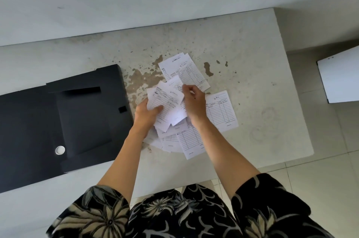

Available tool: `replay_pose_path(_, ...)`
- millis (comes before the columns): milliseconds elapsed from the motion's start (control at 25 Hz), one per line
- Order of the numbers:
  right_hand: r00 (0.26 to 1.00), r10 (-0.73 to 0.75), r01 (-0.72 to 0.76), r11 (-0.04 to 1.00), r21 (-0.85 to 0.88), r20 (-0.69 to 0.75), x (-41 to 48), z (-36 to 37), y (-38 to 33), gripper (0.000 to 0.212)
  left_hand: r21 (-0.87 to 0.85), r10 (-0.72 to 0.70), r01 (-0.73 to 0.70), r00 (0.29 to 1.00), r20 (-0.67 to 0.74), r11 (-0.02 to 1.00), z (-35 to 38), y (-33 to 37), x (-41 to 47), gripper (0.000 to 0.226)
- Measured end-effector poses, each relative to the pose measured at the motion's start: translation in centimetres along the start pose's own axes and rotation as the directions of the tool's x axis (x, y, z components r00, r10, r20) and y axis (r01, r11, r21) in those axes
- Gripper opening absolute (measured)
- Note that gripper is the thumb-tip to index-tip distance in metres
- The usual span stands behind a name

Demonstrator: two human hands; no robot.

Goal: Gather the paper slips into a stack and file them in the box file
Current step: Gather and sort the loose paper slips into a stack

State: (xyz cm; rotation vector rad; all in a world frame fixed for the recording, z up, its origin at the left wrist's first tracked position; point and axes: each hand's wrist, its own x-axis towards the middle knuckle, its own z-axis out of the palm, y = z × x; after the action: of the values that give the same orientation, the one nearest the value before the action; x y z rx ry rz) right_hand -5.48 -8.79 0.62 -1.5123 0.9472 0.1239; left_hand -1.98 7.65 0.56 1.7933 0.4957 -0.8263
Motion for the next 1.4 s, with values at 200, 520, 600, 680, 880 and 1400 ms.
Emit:
replay_pose_path(200, 0.995, 0.019, -0.021, 1.0, -0.011, -0.102, -2.0, 1.4, 0.9, 0.021, -0.234, -0.058, 0.04, 0.996, -0.072, 0.971, 0.4, 0.2, -0.5, 0.028)
replay_pose_path(520, 0.943, -0.309, 0.254, 0.908, -0.333, -0.123, 0.0, 1.7, 0.1, 0.025, -0.128, -0.039, 0.03, 0.997, -0.07, 0.991, 0.0, -0.7, -0.2, 0.054)
replay_pose_path(600, 0.882, -0.399, 0.223, 0.823, -0.523, -0.252, 2.9, 0.5, -0.7, 0.02, -0.118, -0.058, 0.041, 0.988, -0.146, 0.992, -0.4, -1.0, 0.0, 0.055)
replay_pose_path(680, 0.884, -0.386, 0.131, 0.748, -0.65, -0.266, 5.5, -0.8, -1.3, 0.043, -0.098, -0.063, 0.045, 0.981, -0.182, 0.994, -0.3, -1.0, -0.2, 0.052)
replay_pose_path(880, 0.954, -0.238, 0.036, 0.691, -0.722, -0.18, 8.0, -0.9, -3.0, 0.08, -0.108, -0.059, 0.044, 0.988, -0.142, 0.993, 0.0, -0.9, -0.6, 0.045)
replay_pose_path(1400, 0.974, -0.216, 0.133, 0.779, -0.613, -0.062, 7.8, 0.5, -4.7, 0.055, -0.188, -0.11, 0.075, 0.977, -0.183, 0.979, 0.5, -0.9, -1.3, 0.037)
